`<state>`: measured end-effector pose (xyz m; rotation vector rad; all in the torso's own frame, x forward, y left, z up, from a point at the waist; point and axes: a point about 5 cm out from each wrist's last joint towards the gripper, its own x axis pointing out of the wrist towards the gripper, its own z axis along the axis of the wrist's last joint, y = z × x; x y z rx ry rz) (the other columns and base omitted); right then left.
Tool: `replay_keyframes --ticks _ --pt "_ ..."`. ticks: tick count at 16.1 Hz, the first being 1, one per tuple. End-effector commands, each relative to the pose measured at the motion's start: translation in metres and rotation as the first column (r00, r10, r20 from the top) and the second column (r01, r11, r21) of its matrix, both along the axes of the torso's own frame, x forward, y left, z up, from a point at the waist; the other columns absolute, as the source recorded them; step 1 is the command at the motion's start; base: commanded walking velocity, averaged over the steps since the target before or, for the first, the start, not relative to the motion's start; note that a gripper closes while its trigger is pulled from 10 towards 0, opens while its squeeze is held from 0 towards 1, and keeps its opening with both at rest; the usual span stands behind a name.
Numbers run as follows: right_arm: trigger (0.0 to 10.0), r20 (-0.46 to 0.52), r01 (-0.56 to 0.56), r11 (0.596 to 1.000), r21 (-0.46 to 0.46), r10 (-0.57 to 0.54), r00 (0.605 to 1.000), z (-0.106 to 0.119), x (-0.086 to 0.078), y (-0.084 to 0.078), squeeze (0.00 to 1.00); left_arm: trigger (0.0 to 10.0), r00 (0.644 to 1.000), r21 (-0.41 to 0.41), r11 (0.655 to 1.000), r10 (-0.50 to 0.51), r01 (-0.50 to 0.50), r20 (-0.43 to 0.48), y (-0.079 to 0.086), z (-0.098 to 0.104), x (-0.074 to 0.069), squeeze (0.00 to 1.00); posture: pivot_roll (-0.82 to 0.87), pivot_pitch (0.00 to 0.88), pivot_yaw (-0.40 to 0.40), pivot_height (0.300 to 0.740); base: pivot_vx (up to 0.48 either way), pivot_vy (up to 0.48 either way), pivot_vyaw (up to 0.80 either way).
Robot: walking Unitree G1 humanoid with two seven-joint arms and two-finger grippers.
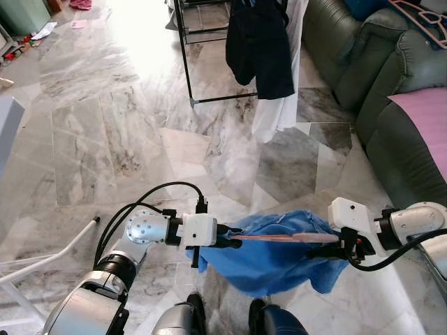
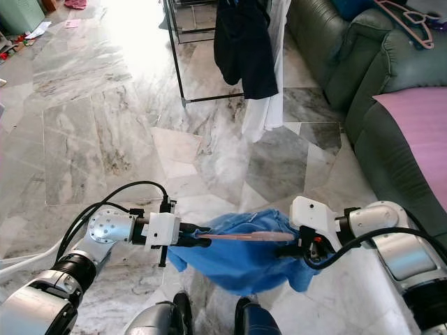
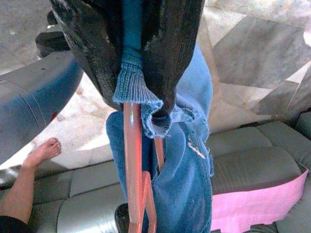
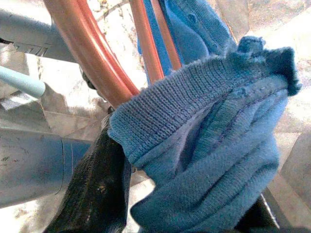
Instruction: Hang hanger
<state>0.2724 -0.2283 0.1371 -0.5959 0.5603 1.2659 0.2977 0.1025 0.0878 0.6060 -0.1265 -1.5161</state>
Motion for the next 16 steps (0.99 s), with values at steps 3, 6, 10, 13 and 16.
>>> replay_keyframes --ticks 3,6,10,13,16 --pt "0.0 0.019 -0.001 0.999 -0.048 0.002 1.000 -0.002 -0.003 -0.004 0.00 10.0 1.000 0.020 1.000 0.017 -0.017 0.003 0.010 -0.002 0.000 0.00 -0.23 0.234 0.069 0.740 0.000 0.000 0.00" --pt "10.0 0.079 0.047 0.997 -0.067 -0.042 0.996 0.003 0.005 0.000 1.00 10.0 1.000 0.020 0.999 0.027 -0.027 0.005 0.009 -0.002 0.001 0.00 -0.23 0.234 0.066 0.740 0.000 0.000 0.00" --pt "10.0 0.160 0.034 0.996 -0.077 -0.021 0.987 0.020 0.006 0.005 1.00 10.0 0.999 0.032 0.998 0.052 -0.053 0.009 0.010 -0.004 0.001 0.00 -0.23 0.235 0.063 0.740 0.000 0.000 0.00" --pt "10.0 0.195 0.041 0.997 -0.072 -0.026 0.980 0.025 0.006 0.007 0.89 10.0 0.999 0.029 0.998 0.052 -0.053 0.012 0.009 -0.004 0.001 0.00 -0.24 0.235 0.063 0.740 0.000 0.000 0.00" --pt "10.0 0.142 0.048 0.995 -0.083 -0.036 0.989 0.015 0.000 0.001 0.00 10.0 0.999 0.024 0.998 0.051 -0.052 0.017 0.007 -0.001 0.003 0.00 -0.24 0.236 0.065 0.740 0.000 0.000 0.00"
